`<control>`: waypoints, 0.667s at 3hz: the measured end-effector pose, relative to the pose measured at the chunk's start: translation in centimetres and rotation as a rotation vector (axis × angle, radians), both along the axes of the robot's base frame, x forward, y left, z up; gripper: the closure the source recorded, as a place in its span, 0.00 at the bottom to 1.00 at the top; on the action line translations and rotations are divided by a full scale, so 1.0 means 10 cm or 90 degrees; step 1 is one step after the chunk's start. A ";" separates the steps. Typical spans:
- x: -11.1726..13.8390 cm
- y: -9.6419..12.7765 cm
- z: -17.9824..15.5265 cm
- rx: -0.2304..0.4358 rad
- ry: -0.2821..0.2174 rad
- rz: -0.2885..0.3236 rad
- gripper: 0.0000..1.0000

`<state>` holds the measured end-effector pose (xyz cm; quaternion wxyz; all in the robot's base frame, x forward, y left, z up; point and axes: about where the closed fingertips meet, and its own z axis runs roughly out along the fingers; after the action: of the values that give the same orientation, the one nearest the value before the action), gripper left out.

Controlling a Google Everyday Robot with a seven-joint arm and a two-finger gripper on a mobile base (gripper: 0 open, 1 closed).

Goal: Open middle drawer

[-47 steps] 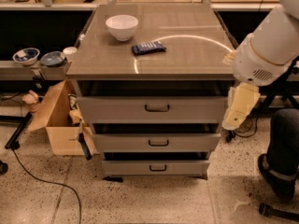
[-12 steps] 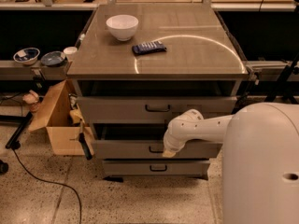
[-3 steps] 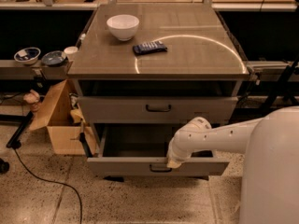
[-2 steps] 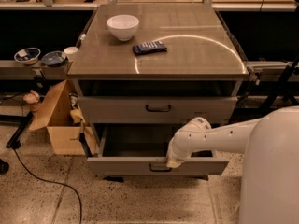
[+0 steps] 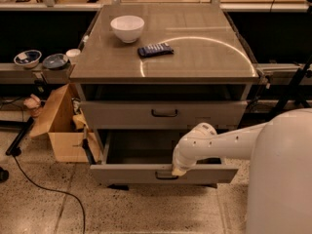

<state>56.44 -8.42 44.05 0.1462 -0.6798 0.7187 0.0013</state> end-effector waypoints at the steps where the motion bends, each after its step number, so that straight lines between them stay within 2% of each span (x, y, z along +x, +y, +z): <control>1: 0.00 -0.03 0.00 0.000 0.000 0.000 1.00; 2: -0.03 -0.06 0.06 -0.002 -0.015 -0.001 1.00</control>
Offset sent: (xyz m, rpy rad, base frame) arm -0.1540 -0.0508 0.0150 -0.1072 0.0462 -0.1339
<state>56.13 -9.03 44.68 0.1538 -0.6793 0.7175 -0.0083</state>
